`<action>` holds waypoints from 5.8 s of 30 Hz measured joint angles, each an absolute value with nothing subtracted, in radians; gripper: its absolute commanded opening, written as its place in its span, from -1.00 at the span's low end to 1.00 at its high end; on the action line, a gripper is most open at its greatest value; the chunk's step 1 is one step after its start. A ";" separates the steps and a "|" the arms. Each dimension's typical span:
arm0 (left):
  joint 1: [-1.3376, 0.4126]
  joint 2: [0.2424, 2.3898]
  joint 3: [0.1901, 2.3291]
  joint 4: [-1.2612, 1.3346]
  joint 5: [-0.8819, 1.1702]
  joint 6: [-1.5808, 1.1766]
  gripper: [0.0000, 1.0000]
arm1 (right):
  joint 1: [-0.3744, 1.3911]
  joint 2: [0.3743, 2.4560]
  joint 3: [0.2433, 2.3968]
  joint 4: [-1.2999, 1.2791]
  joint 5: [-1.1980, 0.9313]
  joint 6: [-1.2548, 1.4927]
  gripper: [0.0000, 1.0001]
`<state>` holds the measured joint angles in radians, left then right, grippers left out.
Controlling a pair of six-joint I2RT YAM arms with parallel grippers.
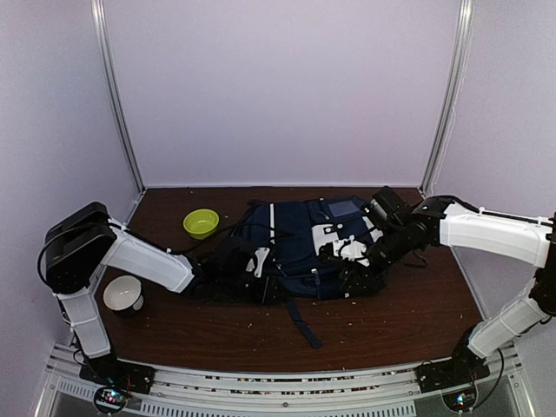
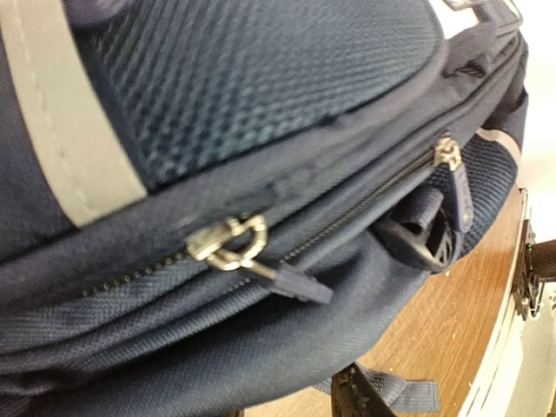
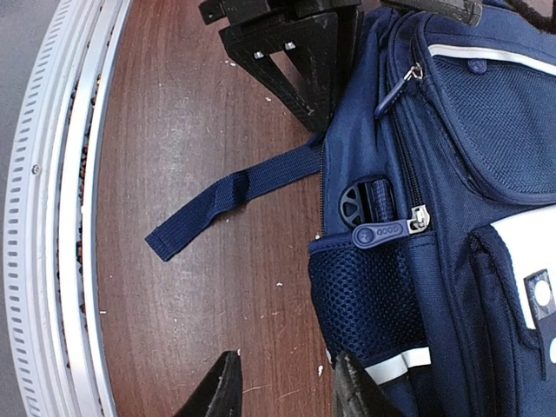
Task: Pack the student bag
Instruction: Hold the largest pocket of the student bag, then zip the largest pocket of the bag in the student bag, then hold the largest pocket of the student bag.
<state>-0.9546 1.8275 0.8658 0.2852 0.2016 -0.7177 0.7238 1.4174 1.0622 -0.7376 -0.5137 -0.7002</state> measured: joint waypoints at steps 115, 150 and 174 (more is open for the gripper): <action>-0.933 1.762 0.838 0.183 0.310 -0.606 -1.00 | 1.056 1.711 1.008 -0.244 0.086 -0.713 -1.00; -0.903 1.762 0.862 0.155 0.350 -0.533 -1.00 | 0.862 1.415 0.942 -0.514 -0.193 -0.785 -0.34; -0.902 1.761 0.875 0.125 0.354 -0.515 -1.00 | 0.975 1.567 0.979 -0.411 -0.066 -0.708 -1.00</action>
